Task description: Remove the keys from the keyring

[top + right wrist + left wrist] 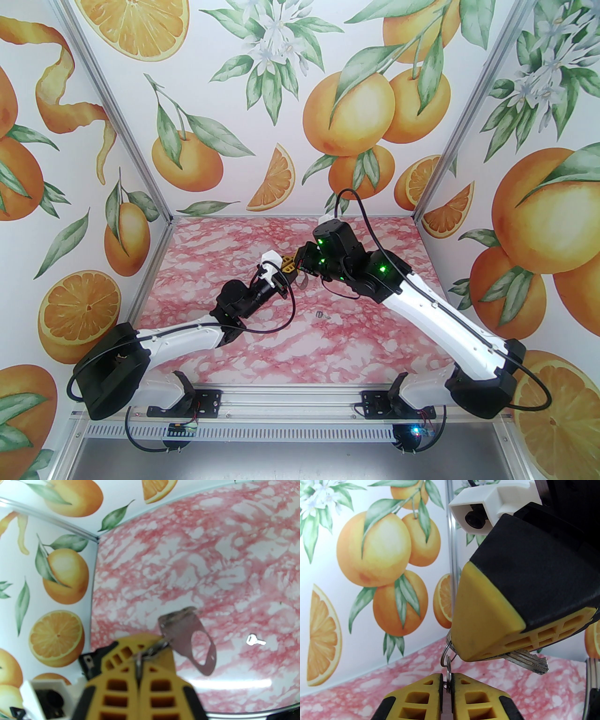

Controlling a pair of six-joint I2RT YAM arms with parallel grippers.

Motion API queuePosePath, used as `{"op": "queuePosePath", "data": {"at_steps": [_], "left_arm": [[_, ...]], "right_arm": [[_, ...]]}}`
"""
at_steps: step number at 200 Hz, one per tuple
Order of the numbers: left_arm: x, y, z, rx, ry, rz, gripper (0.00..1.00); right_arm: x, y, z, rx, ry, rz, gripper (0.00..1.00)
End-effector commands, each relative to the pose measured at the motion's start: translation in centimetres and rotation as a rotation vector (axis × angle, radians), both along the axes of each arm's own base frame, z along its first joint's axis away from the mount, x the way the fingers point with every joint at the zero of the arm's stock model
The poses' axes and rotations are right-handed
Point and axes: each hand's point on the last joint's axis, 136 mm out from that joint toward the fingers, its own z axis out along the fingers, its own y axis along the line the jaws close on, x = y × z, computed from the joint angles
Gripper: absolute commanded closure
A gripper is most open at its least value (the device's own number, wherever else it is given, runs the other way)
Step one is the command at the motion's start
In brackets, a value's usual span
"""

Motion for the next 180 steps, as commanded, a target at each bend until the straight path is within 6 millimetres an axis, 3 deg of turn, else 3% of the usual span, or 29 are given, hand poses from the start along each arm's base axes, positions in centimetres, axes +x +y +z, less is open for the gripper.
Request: {"op": "queuePosePath", "data": {"at_steps": [1, 38, 76, 124, 161, 180], "left_arm": [[0.4, 0.0, 1.1, -0.029, 0.005, -0.009, 0.91], [0.1, 0.6, 1.9, -0.050, -0.009, -0.035, 1.00], [-0.5, 1.9, 3.3, -0.081, -0.031, -0.068, 1.00], [-2.7, 2.2, 5.3, -0.074, -0.117, -0.200, 1.00], [-3.4, 2.3, 7.2, -0.075, -0.151, -0.269, 1.00], [-4.2, 2.0, 8.2, -0.081, -0.176, -0.323, 1.00]], "right_arm": [[0.0, -0.7, 2.1, 0.051, -0.061, -0.035, 1.00], [-0.1, -1.1, 2.2, 0.042, -0.064, -0.037, 1.00], [-0.1, -2.0, 2.1, 0.057, -0.056, -0.044, 1.00], [-0.4, -3.0, 1.6, 0.048, -0.032, 0.013, 1.00], [-1.8, -2.7, 2.1, 0.046, -0.105, 0.145, 1.00], [-2.5, -2.6, 2.4, 0.063, -0.165, 0.209, 0.95]]}}
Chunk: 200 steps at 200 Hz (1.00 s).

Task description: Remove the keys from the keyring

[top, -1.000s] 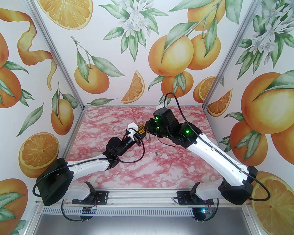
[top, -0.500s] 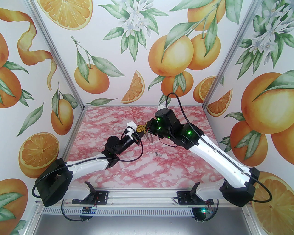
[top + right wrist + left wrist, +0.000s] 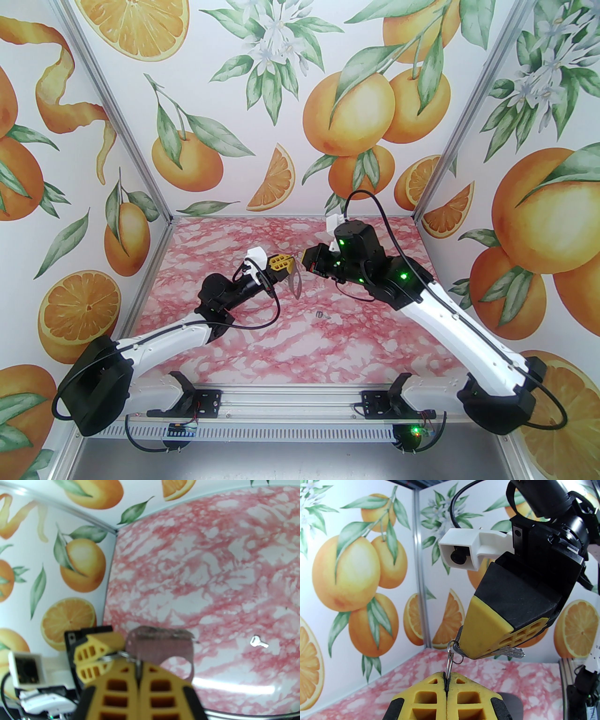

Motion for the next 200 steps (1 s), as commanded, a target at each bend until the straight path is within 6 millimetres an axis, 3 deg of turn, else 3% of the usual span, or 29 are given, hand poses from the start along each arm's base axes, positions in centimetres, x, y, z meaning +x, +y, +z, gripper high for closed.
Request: {"op": "queuePosePath", "data": {"at_steps": [1, 27, 62, 108, 122, 146, 200], "left_arm": [[-1.5, 0.6, 4.4, -0.064, -0.091, -0.064, 1.00], [-1.6, 0.4, 5.1, -0.075, -0.094, -0.092, 1.00], [-1.9, 0.2, 6.4, -0.104, -0.111, -0.141, 1.00], [-2.8, -0.3, 7.6, -0.144, -0.132, -0.227, 1.00], [-3.0, -0.4, 7.9, -0.150, -0.134, -0.257, 1.00], [-3.3, -0.7, 8.3, -0.151, -0.138, -0.293, 1.00], [-3.6, -1.1, 8.8, -0.163, -0.140, -0.341, 1.00]], "right_arm": [[-0.6, -0.8, 1.1, 0.007, -0.108, 0.065, 0.94], [-1.0, -1.1, 1.9, 0.079, -0.182, 0.134, 0.89], [-1.9, -1.6, 2.9, 0.158, -0.314, 0.251, 0.73], [-5.2, -1.7, 6.7, 0.221, -0.750, 0.511, 0.59], [-6.0, -1.9, 7.6, 0.236, -0.888, 0.564, 0.58], [-5.6, -3.2, 8.9, 0.267, -1.035, 0.557, 0.59], [-5.1, -2.5, 8.5, 0.334, -1.124, 0.691, 0.58]]}}
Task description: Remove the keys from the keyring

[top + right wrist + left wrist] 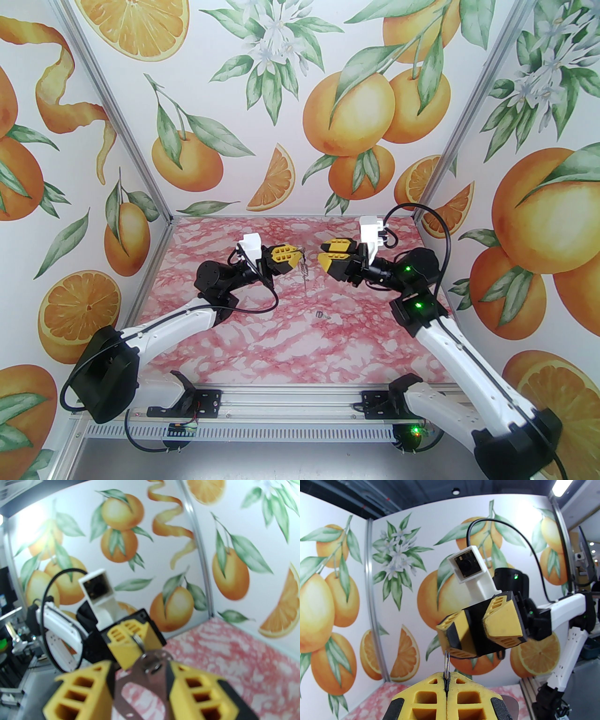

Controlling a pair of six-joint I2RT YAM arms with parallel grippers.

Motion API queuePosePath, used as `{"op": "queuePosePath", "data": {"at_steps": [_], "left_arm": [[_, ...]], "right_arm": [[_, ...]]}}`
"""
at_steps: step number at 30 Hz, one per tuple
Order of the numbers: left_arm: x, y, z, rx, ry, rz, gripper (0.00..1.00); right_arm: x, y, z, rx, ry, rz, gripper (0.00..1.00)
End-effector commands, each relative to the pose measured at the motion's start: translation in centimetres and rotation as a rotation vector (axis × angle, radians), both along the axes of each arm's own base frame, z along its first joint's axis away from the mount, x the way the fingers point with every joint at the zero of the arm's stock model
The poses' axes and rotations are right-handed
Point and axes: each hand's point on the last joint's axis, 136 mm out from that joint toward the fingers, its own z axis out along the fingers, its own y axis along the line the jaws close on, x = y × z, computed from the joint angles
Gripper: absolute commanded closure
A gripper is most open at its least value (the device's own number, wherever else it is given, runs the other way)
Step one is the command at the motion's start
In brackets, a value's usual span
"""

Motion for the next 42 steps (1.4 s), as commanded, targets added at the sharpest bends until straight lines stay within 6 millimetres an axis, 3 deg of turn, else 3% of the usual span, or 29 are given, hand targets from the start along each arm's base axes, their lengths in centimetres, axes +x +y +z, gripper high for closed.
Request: {"op": "queuePosePath", "data": {"at_steps": [1, 11, 23, 39, 42], "left_arm": [[-0.9, 0.4, 2.3, -0.050, -0.060, -0.038, 1.00], [-0.8, 0.1, 2.7, -0.057, -0.058, -0.067, 1.00], [-0.5, -0.1, 2.8, -0.053, -0.048, -0.061, 1.00], [-0.3, -0.3, 2.5, -0.050, -0.037, -0.058, 1.00], [-0.2, -0.3, 2.4, -0.050, -0.036, -0.057, 1.00]], "right_arm": [[-2.0, 0.2, 1.6, 0.030, -0.165, 0.111, 0.58], [-1.8, 1.0, 0.8, 0.043, -0.184, 0.189, 0.61], [-0.6, 2.6, -0.6, 0.001, -0.192, 0.164, 0.63], [0.3, 2.3, 1.0, 0.043, -0.216, 0.088, 0.73], [0.5, 2.4, 0.9, 0.041, -0.206, 0.090, 0.78]]}}
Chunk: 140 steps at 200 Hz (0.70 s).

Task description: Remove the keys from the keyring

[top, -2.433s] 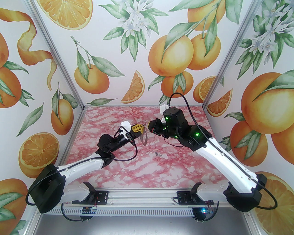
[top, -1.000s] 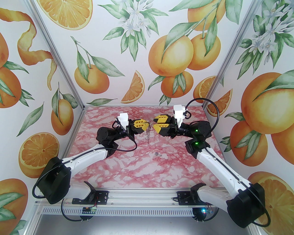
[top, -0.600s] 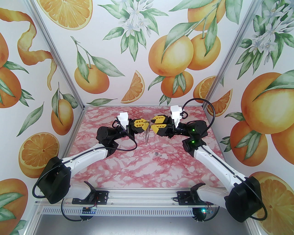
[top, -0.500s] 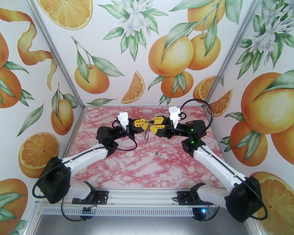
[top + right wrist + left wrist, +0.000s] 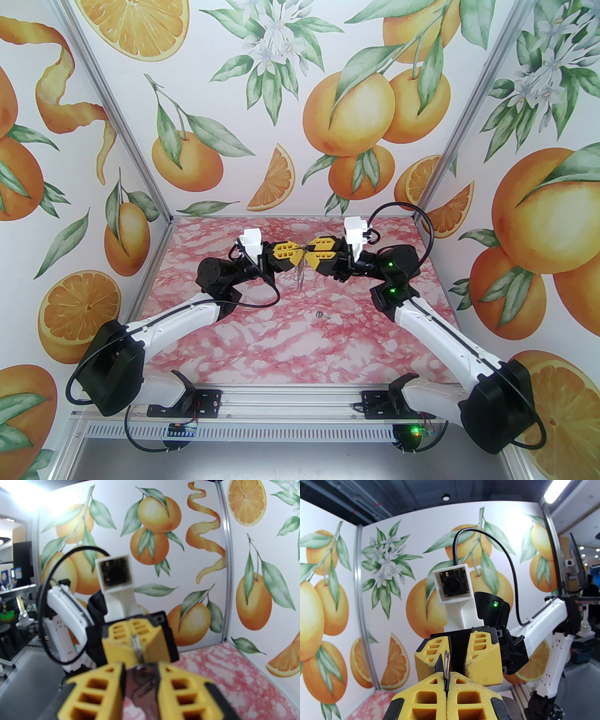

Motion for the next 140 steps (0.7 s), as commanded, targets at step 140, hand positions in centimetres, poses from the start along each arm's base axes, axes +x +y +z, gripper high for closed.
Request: {"op": "queuePosePath", "data": {"at_steps": [140], "left_arm": [[0.2, 0.3, 1.6, -0.040, -0.039, 0.030, 1.00]], "right_arm": [[1.7, -0.2, 0.8, 0.007, 0.025, -0.108, 1.00]]}}
